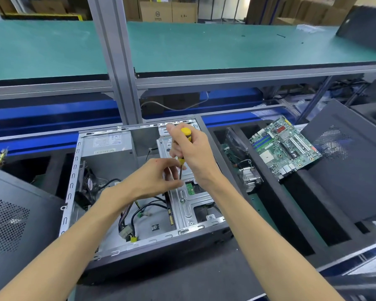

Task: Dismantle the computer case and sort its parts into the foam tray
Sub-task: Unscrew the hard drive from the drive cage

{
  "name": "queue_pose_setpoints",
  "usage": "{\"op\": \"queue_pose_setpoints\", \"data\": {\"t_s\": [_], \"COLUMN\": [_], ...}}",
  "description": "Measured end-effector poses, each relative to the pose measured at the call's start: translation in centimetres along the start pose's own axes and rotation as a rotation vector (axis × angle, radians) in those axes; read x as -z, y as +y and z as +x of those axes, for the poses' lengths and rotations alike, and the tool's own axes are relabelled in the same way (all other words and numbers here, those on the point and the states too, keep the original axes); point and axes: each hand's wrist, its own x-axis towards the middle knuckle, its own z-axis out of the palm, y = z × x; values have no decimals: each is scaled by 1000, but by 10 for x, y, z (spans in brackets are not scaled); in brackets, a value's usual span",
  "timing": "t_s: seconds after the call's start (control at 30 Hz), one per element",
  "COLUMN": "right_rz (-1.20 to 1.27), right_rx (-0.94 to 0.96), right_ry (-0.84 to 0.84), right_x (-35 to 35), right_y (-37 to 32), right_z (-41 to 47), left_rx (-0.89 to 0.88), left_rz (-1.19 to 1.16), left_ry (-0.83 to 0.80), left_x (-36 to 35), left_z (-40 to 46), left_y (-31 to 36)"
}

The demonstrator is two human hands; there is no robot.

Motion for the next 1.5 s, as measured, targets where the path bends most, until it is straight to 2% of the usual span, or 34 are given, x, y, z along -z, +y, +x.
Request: {"op": "queue_pose_setpoints", "data": {"t_s": [0.1,0.43,0.6,0.8,1.03,1.27,1.4,1.5], "right_rz": [92,154,200,211,176,101,120,113], "right_rx": [22,57,60,56,93,73,-18,-35], "right_ry": [37,76,173,245,184,125,9,-95], "right_x": [3,18,41,54,49,45,44,44], "right_y": [-6,-20,-20,-11,0,2,-4,-9], "right_z": [2,3,1,-3,-6,-9,-8,-5], "left_rx": [-16,-128,1,81,138,119,96,-23], "left_rz": [26,112,-57,61,142,152,119,29], "left_ry": [-45,14,226,109,8,-9,86,149], "left_x": [1,-5,2,-6,-1,1,-1,2], "left_z": [-6,-2,9,37,50,47,42,35], "left_y": [-7,-4,-4,6,6,8,12,20]}}
